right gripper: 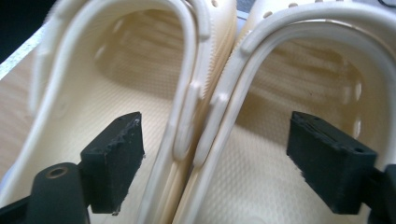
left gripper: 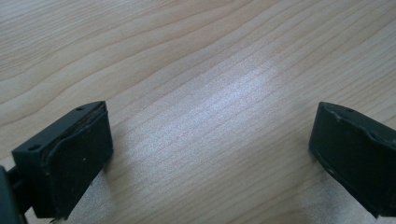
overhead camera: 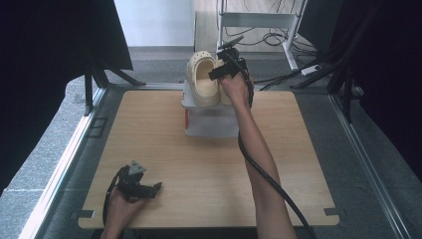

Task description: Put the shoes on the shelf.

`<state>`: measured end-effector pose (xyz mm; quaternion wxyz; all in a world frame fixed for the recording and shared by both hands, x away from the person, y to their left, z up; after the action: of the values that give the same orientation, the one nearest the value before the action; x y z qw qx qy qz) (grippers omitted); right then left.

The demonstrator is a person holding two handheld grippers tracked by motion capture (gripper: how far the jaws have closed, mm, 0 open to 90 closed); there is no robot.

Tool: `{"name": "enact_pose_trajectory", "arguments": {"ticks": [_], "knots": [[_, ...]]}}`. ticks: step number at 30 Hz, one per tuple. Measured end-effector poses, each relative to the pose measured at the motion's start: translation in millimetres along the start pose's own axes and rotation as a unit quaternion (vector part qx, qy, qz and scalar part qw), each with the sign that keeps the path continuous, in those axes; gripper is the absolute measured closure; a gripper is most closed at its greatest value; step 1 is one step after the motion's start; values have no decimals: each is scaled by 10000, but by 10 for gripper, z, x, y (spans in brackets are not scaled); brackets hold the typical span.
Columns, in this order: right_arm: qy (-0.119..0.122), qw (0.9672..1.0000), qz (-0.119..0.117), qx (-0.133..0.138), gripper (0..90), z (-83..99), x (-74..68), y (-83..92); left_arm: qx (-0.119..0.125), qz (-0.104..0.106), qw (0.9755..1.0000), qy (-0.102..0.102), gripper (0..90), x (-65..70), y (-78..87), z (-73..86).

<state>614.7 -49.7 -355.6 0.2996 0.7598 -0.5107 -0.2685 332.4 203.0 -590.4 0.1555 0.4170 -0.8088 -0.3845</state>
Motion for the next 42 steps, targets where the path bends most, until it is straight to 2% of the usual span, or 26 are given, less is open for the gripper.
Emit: {"name": "enact_pose_trajectory", "arguments": {"ticks": [6,9,13,18,23,29,34,37,42], "knots": [[110,9995,-230,163,131,27,-29,178,1,1,10000,16,0,2,0,0],[274,9988,-348,185,114,69,-48,242,0,1,10000,16,0,2,0,0],[344,9981,-457,238,78,117,-73,303,5,-6,10000,17,0,2,-1,-1],[761,9949,-552,355,0,210,-109,393,5,-6,10000,18,0,2,-1,-1],[1031,9920,-645,352,0,328,-123,465,6,-5,10000,17,0,2,-2,-1],[1070,9891,-902,465,0,443,-140,588,1,-2,10000,17,0,2,-1,-1],[1240,9869,-953,402,0,556,-144,632,1,-1,10000,16,0,2,-1,-1],[1348,9844,-1061,383,0,681,-129,681,0,-3,10000,3,0,-1,-1,-1],[1418,9821,-1174,404,0,835,-94,767,-1,-2,10000,0,0,-1,0,-1]]}}
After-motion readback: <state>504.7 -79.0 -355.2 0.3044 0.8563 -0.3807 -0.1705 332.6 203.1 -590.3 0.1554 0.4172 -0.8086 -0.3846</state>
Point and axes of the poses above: each handheld gripper's, and its own axes: y roughly backward along the jaws, z roughly out of its underside, x roughly to its right, the point moved 9 cm from there along -y, roughly forward along the jaws, and after that the axes turned 9 degrees about -y, right-handed, at the moved point
